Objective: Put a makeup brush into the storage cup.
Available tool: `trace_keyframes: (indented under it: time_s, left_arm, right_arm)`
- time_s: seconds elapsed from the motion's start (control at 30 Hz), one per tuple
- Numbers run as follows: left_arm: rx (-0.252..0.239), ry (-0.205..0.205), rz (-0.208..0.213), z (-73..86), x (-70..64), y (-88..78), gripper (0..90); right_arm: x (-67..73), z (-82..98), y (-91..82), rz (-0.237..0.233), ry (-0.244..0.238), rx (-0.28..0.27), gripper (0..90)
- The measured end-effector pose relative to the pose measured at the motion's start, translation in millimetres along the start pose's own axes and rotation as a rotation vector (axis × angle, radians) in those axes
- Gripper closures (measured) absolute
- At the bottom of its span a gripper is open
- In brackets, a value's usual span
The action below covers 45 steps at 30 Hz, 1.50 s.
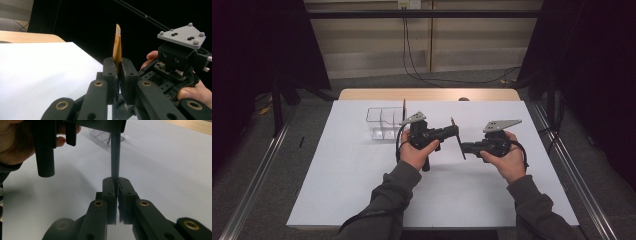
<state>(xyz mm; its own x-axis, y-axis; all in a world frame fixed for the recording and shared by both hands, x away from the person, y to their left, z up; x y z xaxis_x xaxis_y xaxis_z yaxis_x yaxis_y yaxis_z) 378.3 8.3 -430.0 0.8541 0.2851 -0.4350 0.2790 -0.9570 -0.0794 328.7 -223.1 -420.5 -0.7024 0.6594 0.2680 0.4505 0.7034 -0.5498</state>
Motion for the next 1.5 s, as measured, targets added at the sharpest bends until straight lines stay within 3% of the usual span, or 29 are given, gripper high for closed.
trace_keyframes:
  time_s: [0.4, 0.47, 0.7, 0.9, 1.5]
  left_arm:
    - [-0.023, -0.005, -0.011, -1.2, -1.1, 0.0, 83.7]
    - [-0.038, -0.022, -0.017, -1.1, -2.2, 1.0, 83.7]
    - [-0.034, -0.001, -0.017, -2.0, -2.0, -0.2, 83.9]
    - [-0.029, 0.001, -0.025, -3.2, -3.8, -0.2, 84.0]
    - [-0.032, 0.002, -0.030, -6.4, -4.1, -3.1, 84.1]
  right_arm:
    - [0.5, 0.1, 1.2, -0.015, 0.024, -0.030, 84.6]
    - [0.4, 0.3, 1.6, -0.013, 0.030, -0.034, 84.6]
    - [1.0, -0.3, 1.2, -0.020, 0.034, -0.039, 84.5]
    - [0.7, -0.1, 1.7, -0.029, 0.056, -0.052, 84.4]
    - [0.5, 1.0, 2.1, -0.025, 0.056, -0.071, 82.1]
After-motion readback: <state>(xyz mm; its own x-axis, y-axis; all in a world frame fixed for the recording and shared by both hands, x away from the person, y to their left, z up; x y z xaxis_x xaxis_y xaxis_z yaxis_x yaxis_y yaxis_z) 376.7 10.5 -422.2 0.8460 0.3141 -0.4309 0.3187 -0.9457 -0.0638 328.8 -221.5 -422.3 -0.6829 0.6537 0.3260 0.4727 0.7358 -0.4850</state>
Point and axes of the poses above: each handheld gripper's, and its own axes: y roughly forward along the jaws, z roughly out of its underside, x roughly to its left, the point moved 1 cm from there along y, roughly forward along the jaws, and after that the axes turned 5 degrees about y, right-handed, at the moved point
